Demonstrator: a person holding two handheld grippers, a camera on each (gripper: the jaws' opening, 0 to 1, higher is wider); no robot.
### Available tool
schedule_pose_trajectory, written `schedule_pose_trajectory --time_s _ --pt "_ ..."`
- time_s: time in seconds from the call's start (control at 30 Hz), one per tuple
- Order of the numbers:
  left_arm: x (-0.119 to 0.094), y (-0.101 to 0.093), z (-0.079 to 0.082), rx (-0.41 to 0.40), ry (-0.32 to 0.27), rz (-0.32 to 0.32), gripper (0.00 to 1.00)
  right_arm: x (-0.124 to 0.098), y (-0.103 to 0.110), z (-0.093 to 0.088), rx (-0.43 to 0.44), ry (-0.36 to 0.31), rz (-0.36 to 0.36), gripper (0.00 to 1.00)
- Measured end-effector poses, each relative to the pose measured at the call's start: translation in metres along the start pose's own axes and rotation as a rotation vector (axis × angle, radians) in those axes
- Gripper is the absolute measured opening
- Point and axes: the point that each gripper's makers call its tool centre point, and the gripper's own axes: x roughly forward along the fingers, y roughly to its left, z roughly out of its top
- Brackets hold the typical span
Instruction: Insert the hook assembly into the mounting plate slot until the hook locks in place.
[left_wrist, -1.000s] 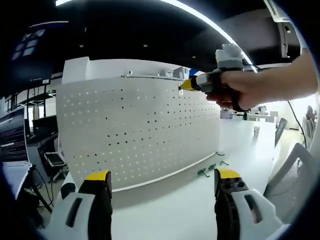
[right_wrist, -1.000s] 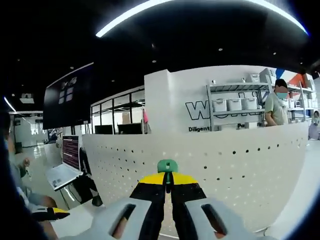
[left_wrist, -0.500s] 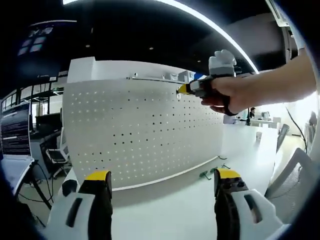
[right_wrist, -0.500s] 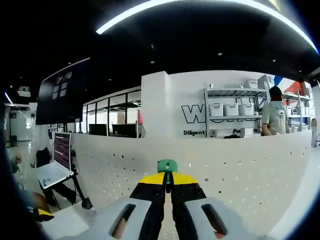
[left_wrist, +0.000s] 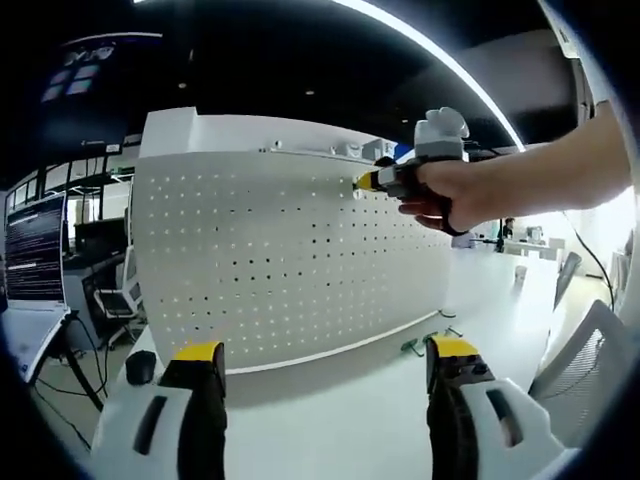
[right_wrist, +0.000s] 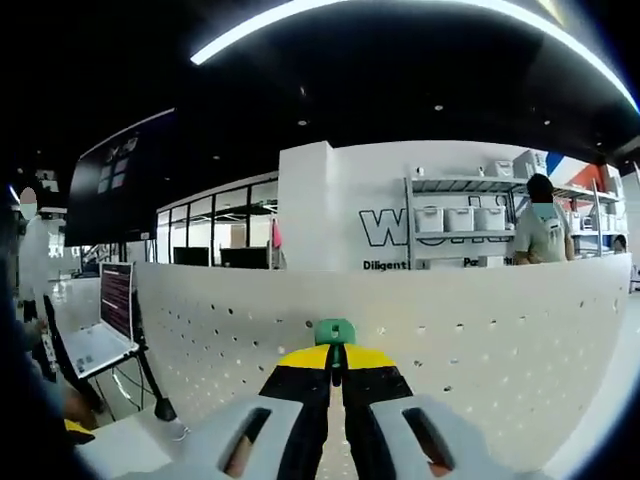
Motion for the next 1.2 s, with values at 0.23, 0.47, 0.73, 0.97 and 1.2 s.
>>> schedule_pose_trajectory --time_s 0.23,0.47,0.73,0.97,1.2 --pt "0.000 0.002 -0.003 -0.014 0.011 0.005 0.83 0.004 -0.003 0.000 0.010 -0.005 -0.002 0.01" --pt "0.000 0.002 -0.004 -0.023 0.012 0.005 0.83 0.008 -0.006 -0.002 0.023 0.002 -0.024 0.01" --pt "-0.004 0.010 -0.005 -0.035 0.014 0.021 0.82 0.010 -0.005 -0.004 0.057 0.019 -0.085 0.01" --pt "-0.008 0.010 -0.002 -0.044 0.007 0.021 0.82 0.011 -0.005 -0.005 0.049 0.036 -0.147 0.01" --pt "-0.010 0.007 -0.001 -0.046 -0.002 0.012 0.82 0.012 -0.007 -0.006 0.037 0.033 -0.174 0.01"
